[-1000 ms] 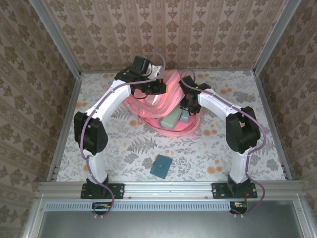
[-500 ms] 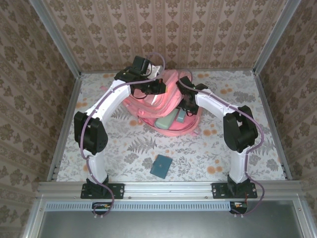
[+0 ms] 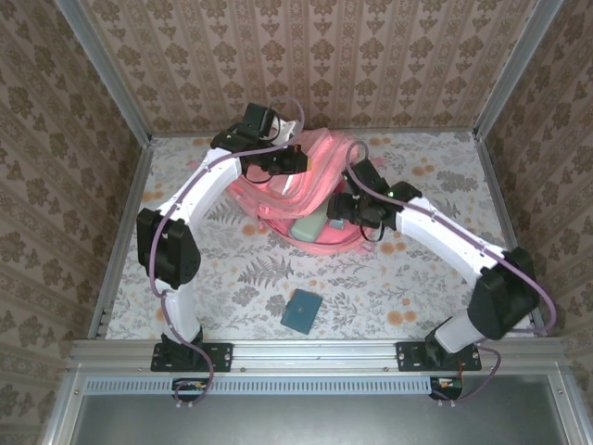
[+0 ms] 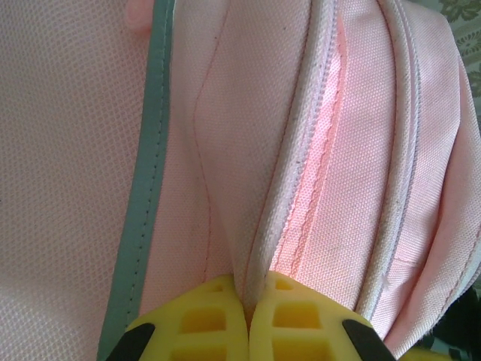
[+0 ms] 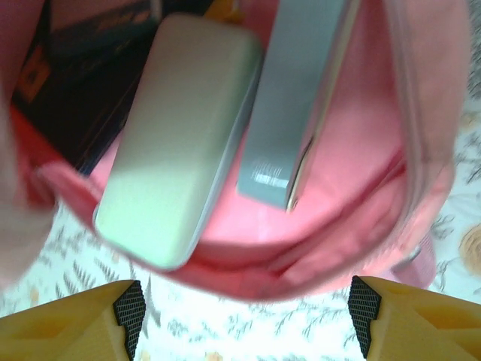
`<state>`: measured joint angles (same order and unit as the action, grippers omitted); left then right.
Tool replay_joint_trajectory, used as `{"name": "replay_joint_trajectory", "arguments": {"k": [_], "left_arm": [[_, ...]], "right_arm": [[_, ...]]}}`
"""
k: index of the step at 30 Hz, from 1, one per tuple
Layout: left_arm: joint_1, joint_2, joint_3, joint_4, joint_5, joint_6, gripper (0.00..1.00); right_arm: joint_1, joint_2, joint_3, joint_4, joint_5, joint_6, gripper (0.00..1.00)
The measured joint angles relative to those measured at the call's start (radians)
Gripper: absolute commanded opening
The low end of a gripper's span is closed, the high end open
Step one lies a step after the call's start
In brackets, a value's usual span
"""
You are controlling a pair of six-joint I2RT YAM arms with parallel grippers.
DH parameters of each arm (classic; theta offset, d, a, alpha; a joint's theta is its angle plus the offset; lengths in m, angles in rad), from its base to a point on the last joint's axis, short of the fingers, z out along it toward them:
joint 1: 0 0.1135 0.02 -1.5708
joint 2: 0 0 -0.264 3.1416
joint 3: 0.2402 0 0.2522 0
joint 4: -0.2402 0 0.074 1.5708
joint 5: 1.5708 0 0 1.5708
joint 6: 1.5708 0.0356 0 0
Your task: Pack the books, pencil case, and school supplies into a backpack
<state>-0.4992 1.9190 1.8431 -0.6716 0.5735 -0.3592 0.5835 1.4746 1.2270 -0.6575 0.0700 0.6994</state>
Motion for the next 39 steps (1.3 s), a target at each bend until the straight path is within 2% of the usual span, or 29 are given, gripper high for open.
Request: {"name": "replay_joint_trajectory", "arguments": {"k": [5, 9, 15, 19, 23, 29, 35, 39], "left_arm": [[0.003, 0.000, 0.000, 0.000, 0.006, 0.000, 0.00], [0.003, 0.000, 0.000, -0.001, 0.006, 0.000, 0.00], [0.003, -0.001, -0.002, -0.001, 0.006, 0.000, 0.00], [0.003, -0.007, -0.013, -0.001, 0.006, 0.000, 0.00], [0.005, -0.013, -0.016, -0.001, 0.004, 0.000, 0.00], [0.009, -0.020, -0.025, -0.001, 0.004, 0.000, 0.00], [0.009, -0.024, -0.031, 0.000, 0.004, 0.000, 0.00], [0.009, -0.029, -0.042, 0.003, 0.004, 0.000, 0.00]], "right_arm": [[0.142, -0.085, -0.162, 0.053, -0.007, -0.022, 0.74], [0.261, -0.081, -0.266, 0.095, -0.010, -0.024, 0.75], [0.442, 0.050, -0.293, 0.174, -0.002, -0.059, 0.79], [0.512, 0.169, -0.268, 0.186, 0.004, -0.102, 0.82], [0.526, 0.224, -0.235, 0.190, 0.009, -0.146, 0.84], [0.516, 0.249, -0.209, 0.161, 0.084, -0.156, 0.83], [0.407, 0.243, -0.207, 0.135, 0.153, -0.138, 0.84], [0.343, 0.212, -0.211, 0.103, 0.179, -0.129, 0.87]]}}
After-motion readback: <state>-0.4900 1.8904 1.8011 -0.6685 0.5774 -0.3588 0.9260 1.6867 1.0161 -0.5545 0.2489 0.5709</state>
